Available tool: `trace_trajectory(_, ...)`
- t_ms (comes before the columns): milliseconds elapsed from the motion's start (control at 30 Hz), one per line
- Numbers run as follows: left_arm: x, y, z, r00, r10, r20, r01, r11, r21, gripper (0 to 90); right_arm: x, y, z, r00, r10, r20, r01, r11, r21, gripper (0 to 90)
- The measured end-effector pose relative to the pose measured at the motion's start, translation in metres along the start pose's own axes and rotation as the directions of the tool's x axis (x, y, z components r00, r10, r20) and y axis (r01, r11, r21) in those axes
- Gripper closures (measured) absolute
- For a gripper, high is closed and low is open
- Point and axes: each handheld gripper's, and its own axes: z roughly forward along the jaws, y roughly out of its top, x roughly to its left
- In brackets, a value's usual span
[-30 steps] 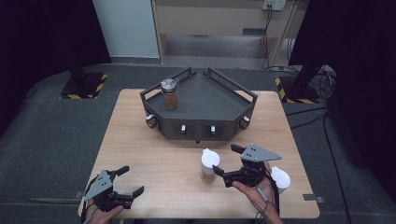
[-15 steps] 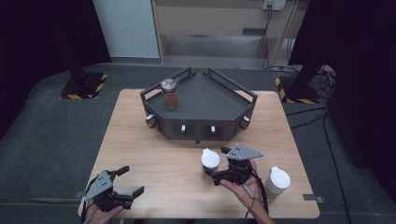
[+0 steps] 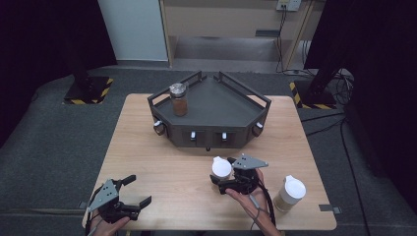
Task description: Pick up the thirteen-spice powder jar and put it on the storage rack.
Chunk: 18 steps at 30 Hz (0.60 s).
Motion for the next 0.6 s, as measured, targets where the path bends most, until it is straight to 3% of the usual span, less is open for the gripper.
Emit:
trace_trajectory(200,0.0,0.0,0.0,1.0,0.001,0.0,-0.001,1.0,0.0,2.1,0.004,-0.002,0.005,0.9998,-0.004,0.018,0.003,1.0,0.015,17.9)
trace_trajectory(367,0.0,0.0,0.0,1.0,0.001,0.001,-0.001,1.0,0.001,2.2,0.009,-0.005,0.007,0.9988,-0.025,0.041,0.024,0.999,0.024,29.6)
trace_trajectory(600,0.0,0.0,0.0,1.0,0.001,0.001,-0.001,1.0,0.001,2.2,0.016,-0.001,0.007,0.9968,-0.049,0.064,0.046,0.998,0.04,30.4)
